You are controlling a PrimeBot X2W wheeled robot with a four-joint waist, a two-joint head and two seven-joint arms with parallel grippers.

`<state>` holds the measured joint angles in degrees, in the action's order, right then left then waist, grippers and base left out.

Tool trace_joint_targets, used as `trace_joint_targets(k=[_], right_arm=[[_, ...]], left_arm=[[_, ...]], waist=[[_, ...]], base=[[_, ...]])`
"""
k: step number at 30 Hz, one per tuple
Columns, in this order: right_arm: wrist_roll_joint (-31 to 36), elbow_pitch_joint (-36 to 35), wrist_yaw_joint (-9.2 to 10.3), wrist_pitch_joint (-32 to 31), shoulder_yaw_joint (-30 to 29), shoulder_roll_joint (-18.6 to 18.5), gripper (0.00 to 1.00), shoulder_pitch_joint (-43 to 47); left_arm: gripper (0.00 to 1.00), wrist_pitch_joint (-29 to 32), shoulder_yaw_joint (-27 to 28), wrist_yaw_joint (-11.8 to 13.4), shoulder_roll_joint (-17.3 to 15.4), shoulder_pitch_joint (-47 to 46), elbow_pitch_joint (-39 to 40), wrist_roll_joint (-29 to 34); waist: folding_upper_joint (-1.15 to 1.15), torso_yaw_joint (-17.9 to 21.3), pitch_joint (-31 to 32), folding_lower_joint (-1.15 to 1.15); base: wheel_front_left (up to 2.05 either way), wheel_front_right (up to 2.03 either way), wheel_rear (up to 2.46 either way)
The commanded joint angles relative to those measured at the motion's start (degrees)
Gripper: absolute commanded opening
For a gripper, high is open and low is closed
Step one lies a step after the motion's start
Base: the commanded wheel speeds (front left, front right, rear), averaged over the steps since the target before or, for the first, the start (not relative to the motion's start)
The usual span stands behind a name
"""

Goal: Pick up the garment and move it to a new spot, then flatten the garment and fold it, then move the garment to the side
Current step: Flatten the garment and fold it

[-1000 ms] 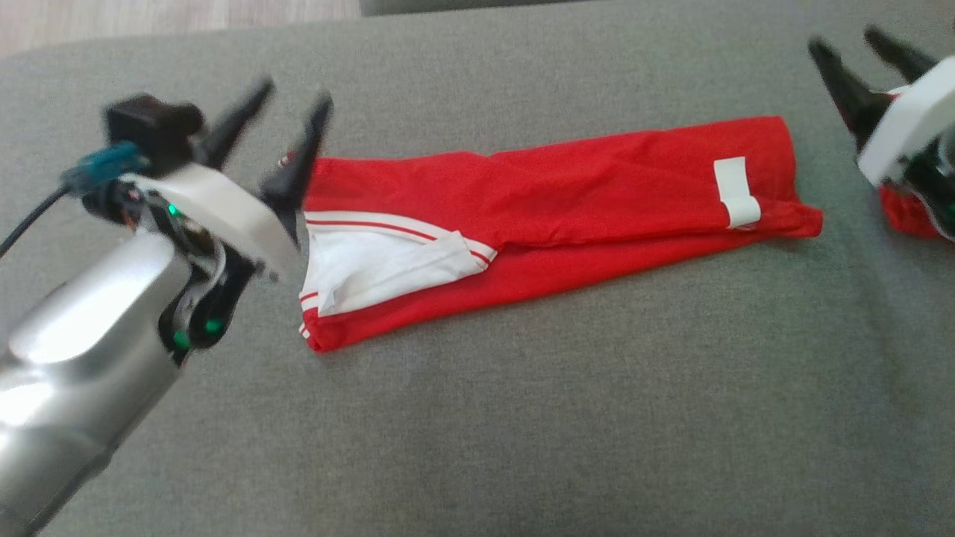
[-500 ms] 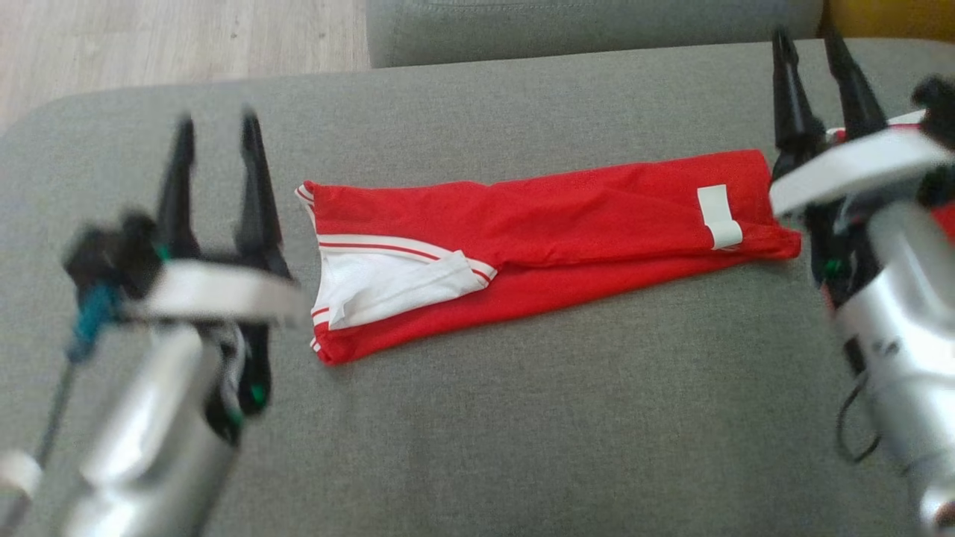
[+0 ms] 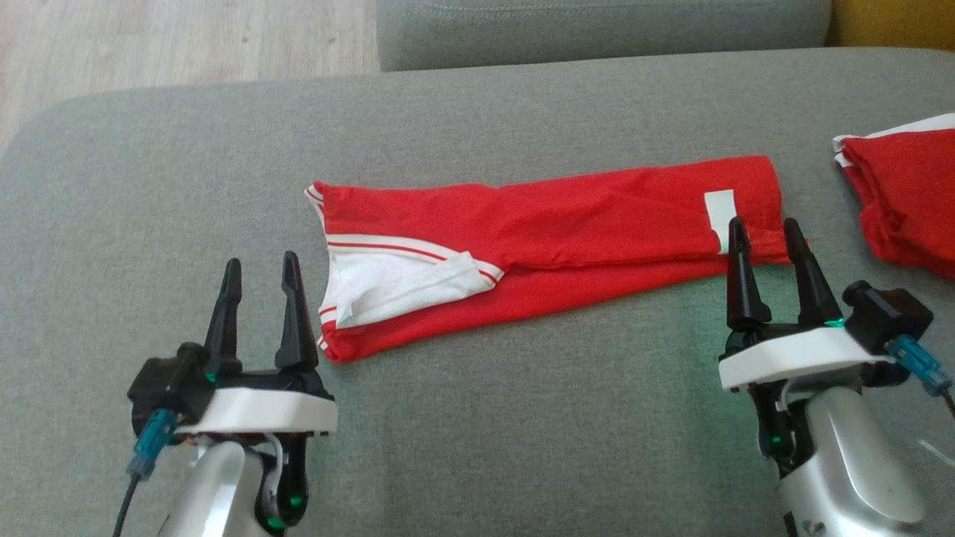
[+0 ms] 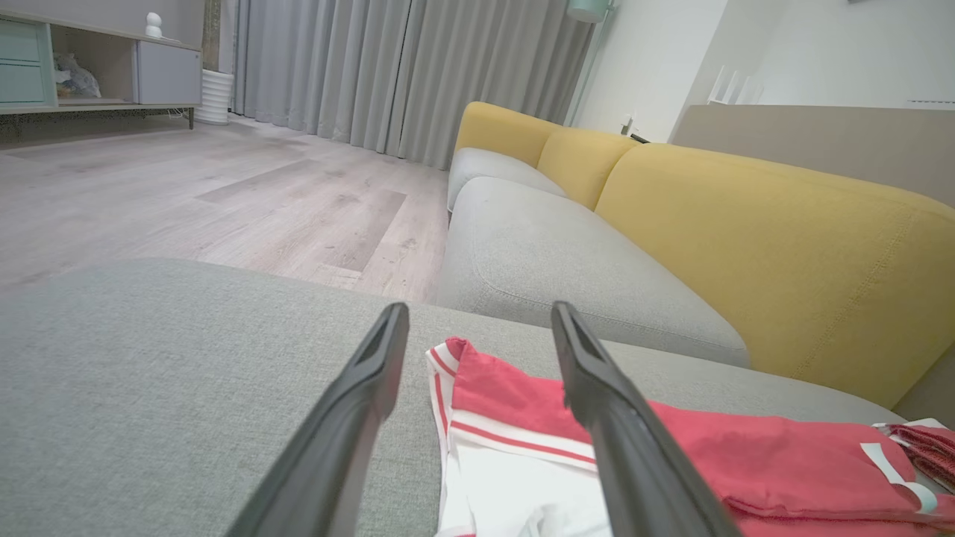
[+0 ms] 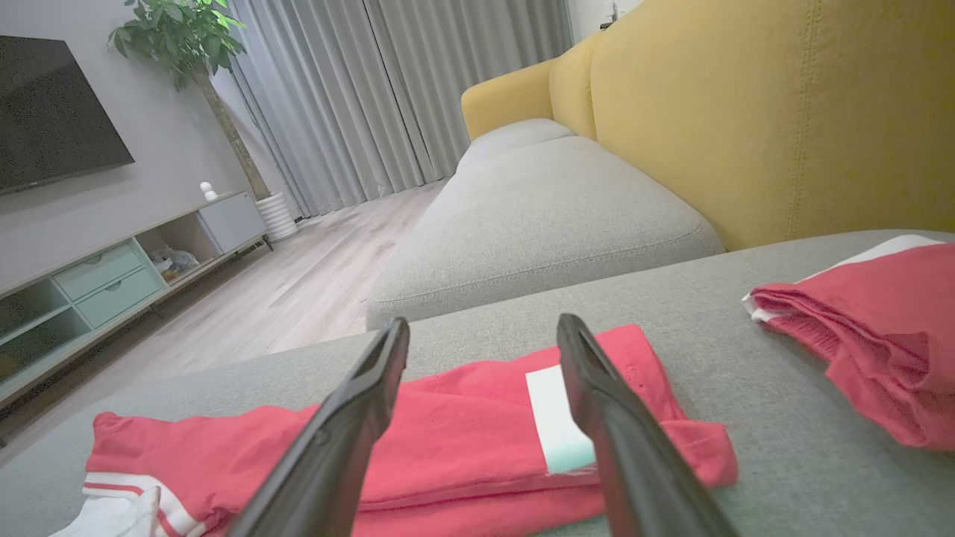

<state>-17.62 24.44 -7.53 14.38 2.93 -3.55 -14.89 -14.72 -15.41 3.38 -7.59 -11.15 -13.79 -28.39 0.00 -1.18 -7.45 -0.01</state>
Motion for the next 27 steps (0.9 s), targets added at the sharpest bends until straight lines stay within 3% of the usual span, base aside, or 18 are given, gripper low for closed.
trace_joint_targets(k=[1,9,19,26,27], right_arm=[[-0.22,-2.52,0.04,0.62,1.27,0.64,1.0,-2.05],[5.46,0.86,0.04,-1.66,-4.08,0.66,1.0,-6.13],[17.0,14.53,0.04,-7.25,-21.26,0.67,1.0,-13.96],[19.76,24.76,0.04,-9.11,-26.04,0.67,1.0,-16.86],[19.65,25.94,0.04,-8.91,-25.9,0.67,0.56,-17.31]], left_arm=[[1.0,-0.28,3.33,-1.36,0.38,-2.09,1.11,1.78],[1.0,-0.28,4.67,-4.95,2.51,-5.06,-0.77,5.03],[1.0,-0.28,5.61,-7.48,4.11,-6.94,-3.2,7.11],[1.0,-0.28,6.19,-8.11,4.53,-7.41,-3.91,7.59],[1.0,-0.28,6.29,-8.14,4.56,-7.41,-3.94,7.65]], waist=[[0.0,-0.46,-0.87,0.01],[0.0,-2.39,-4.74,0.01],[0.0,-4.67,-7.88,0.01],[0.0,-5.1,-7.74,0.01],[0.0,-5.05,-7.67,0.01]], base=[[0.0,0.0,0.0],[0.0,0.0,0.0],[0.0,0.0,0.0],[0.0,0.0,0.0],[0.0,0.0,0.0]])
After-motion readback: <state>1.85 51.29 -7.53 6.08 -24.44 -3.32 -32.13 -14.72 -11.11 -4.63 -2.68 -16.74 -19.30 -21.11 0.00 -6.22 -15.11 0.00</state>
